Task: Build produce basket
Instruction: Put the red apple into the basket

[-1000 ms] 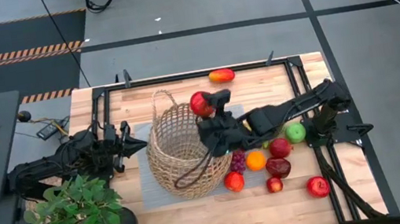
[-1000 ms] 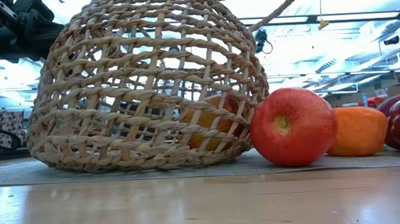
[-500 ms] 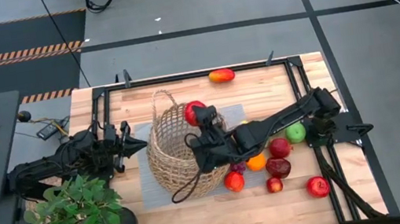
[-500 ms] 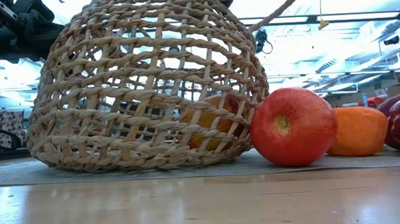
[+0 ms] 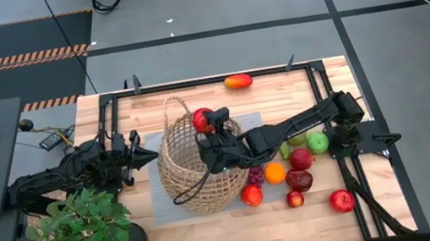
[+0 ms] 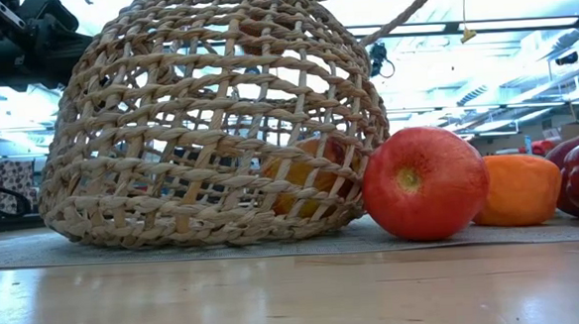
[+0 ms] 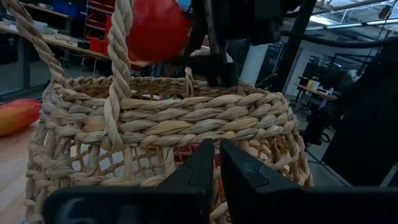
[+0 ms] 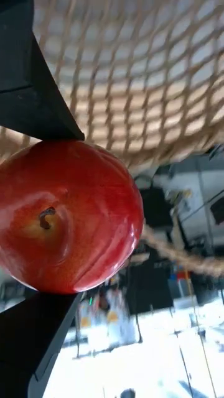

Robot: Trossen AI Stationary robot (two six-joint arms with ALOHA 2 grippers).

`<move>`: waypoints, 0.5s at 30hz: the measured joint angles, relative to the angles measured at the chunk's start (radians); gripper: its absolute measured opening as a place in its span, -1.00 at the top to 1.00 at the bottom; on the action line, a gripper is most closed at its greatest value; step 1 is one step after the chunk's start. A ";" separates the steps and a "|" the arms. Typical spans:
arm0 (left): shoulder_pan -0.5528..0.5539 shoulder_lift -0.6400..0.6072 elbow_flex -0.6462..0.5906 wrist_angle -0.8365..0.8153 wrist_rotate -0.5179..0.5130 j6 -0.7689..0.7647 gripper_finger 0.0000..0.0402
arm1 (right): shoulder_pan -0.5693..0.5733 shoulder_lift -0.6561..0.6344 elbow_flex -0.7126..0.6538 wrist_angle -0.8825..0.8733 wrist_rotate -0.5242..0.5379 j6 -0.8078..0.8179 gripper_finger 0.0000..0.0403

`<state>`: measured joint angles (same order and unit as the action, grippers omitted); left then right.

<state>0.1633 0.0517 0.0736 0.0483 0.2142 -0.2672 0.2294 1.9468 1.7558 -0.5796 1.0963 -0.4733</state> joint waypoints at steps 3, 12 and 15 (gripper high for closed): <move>0.000 0.000 0.000 0.000 0.000 0.000 0.85 | -0.004 0.000 -0.067 0.084 -0.077 0.004 -0.88; 0.000 0.000 0.000 0.000 0.000 0.000 0.83 | -0.005 0.000 -0.219 0.288 -0.232 0.005 -0.89; 0.000 0.000 0.000 0.000 0.000 0.000 0.82 | -0.006 0.000 -0.246 0.328 -0.314 0.008 -0.89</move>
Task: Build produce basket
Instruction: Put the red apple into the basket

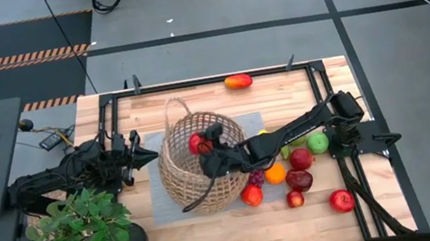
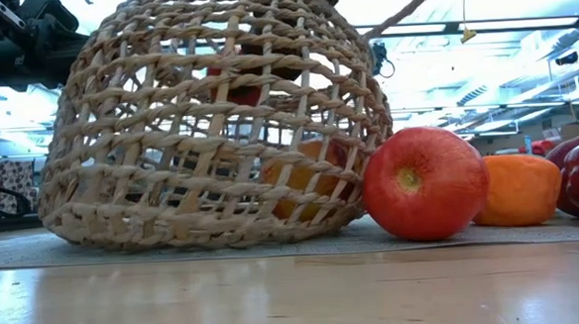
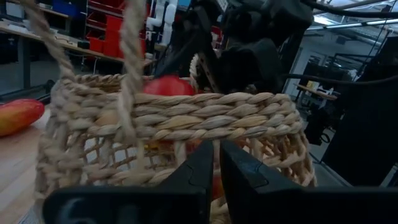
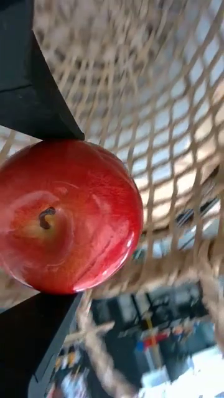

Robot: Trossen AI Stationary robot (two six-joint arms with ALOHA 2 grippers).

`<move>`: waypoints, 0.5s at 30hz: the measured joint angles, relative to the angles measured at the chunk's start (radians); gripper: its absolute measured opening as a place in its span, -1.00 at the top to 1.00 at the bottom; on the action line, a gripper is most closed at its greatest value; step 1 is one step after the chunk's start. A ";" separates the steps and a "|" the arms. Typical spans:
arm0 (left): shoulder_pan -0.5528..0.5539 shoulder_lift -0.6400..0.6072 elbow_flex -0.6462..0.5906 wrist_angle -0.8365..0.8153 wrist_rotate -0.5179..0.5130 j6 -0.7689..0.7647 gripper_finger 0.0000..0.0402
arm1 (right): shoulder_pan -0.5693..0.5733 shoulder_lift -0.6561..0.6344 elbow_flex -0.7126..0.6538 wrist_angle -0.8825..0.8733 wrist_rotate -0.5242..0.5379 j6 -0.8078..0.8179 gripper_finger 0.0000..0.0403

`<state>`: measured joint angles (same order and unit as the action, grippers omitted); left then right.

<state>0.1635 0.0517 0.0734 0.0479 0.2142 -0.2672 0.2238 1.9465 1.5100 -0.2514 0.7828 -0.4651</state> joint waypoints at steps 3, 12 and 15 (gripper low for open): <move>0.000 0.000 0.000 0.000 0.000 0.000 0.84 | 0.000 -0.001 -0.017 0.024 -0.077 0.014 -0.90; 0.000 0.000 0.000 0.000 0.000 0.000 0.84 | -0.030 -0.001 -0.018 0.009 -0.212 0.147 -0.95; 0.000 0.000 0.000 0.000 0.000 0.000 0.82 | -0.042 -0.001 -0.019 0.004 -0.228 0.185 -0.97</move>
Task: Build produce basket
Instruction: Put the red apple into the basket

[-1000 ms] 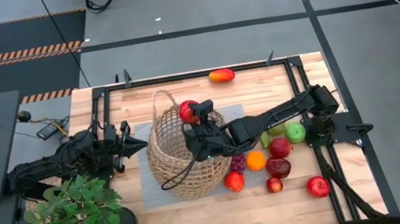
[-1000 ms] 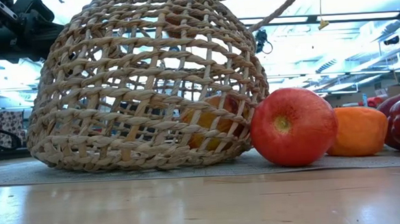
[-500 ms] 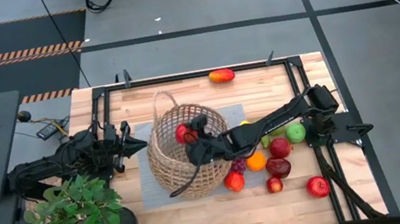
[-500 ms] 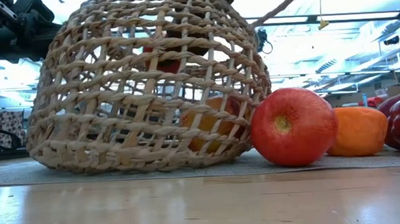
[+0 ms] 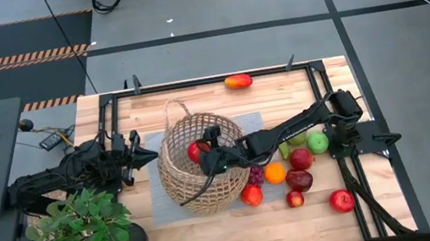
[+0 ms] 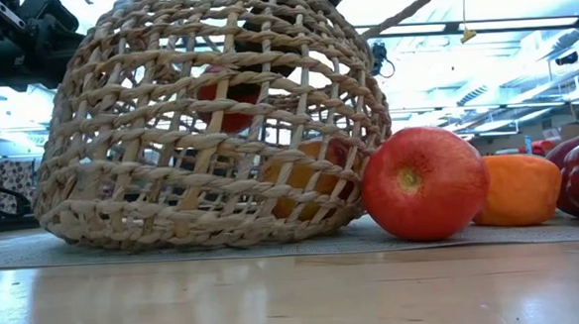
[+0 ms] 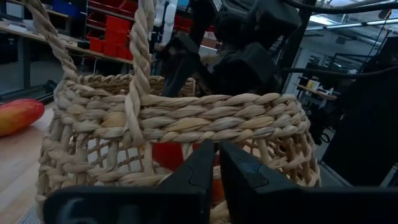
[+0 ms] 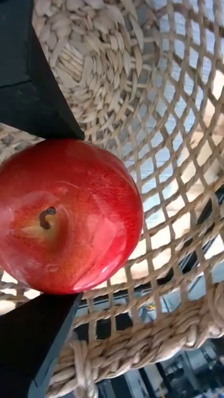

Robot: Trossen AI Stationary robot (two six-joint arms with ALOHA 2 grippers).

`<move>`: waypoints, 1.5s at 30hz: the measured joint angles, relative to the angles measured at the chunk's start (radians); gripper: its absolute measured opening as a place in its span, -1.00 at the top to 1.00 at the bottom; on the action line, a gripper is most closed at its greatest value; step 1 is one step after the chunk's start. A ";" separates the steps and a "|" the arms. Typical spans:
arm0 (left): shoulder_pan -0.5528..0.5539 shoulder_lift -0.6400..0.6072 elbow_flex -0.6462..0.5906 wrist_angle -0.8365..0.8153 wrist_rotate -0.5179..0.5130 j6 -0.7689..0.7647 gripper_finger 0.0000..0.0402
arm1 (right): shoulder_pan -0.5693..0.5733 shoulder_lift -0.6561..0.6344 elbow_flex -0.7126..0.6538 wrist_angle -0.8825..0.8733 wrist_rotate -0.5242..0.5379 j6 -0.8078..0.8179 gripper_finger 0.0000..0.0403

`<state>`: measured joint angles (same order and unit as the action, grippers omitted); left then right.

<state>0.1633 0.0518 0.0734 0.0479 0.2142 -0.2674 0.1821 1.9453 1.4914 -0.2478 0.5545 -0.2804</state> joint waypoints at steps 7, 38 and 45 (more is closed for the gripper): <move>0.000 0.000 0.000 0.000 0.000 0.000 0.85 | -0.010 0.000 0.003 0.009 0.019 0.015 -0.98; 0.000 0.000 0.000 0.000 0.000 0.000 0.84 | -0.066 -0.059 0.119 -0.173 -0.104 0.227 -0.97; 0.000 0.000 0.000 0.000 0.000 0.000 0.85 | -0.044 -0.096 0.119 -0.193 -0.112 0.215 -0.97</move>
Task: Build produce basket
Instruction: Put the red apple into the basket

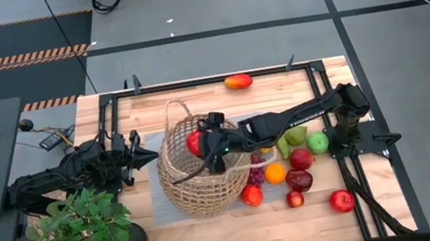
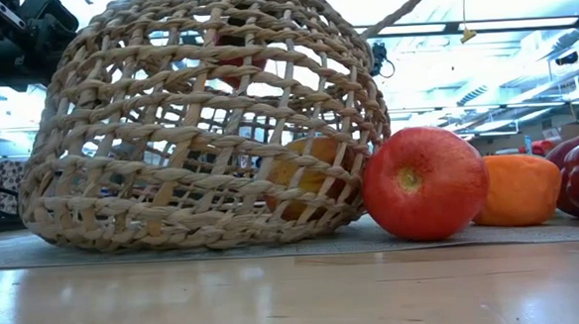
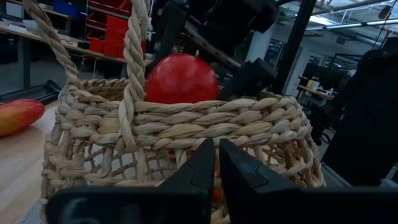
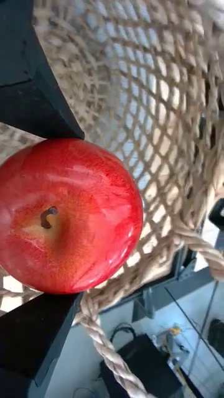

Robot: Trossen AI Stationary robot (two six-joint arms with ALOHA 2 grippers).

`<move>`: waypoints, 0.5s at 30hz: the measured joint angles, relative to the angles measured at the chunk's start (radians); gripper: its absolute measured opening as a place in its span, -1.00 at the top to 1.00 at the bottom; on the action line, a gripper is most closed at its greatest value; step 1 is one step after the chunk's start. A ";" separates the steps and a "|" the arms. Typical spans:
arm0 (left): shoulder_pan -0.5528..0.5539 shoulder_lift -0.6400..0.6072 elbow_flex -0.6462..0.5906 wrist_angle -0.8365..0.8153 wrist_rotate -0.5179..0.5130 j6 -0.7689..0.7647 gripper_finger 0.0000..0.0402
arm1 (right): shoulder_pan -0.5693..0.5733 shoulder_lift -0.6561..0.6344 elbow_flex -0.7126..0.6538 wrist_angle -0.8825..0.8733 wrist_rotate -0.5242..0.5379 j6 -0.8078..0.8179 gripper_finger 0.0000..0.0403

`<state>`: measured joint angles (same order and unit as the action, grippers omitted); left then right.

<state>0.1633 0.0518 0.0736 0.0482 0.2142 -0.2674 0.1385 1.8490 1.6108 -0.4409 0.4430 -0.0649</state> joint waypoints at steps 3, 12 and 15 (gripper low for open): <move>0.000 0.000 0.000 0.000 0.000 0.000 0.83 | 0.004 -0.021 0.000 -0.060 -0.018 0.035 -0.97; 0.000 0.000 0.000 0.012 -0.007 -0.006 0.86 | 0.002 -0.092 0.000 -0.115 -0.106 0.073 -0.97; 0.000 0.004 0.002 0.101 -0.016 -0.141 0.85 | 0.004 -0.105 0.000 -0.123 -0.116 0.078 -0.97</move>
<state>0.1633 0.0563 0.0756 0.1495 0.1980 -0.4087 0.1421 1.7438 1.6108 -0.5641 0.3274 0.0130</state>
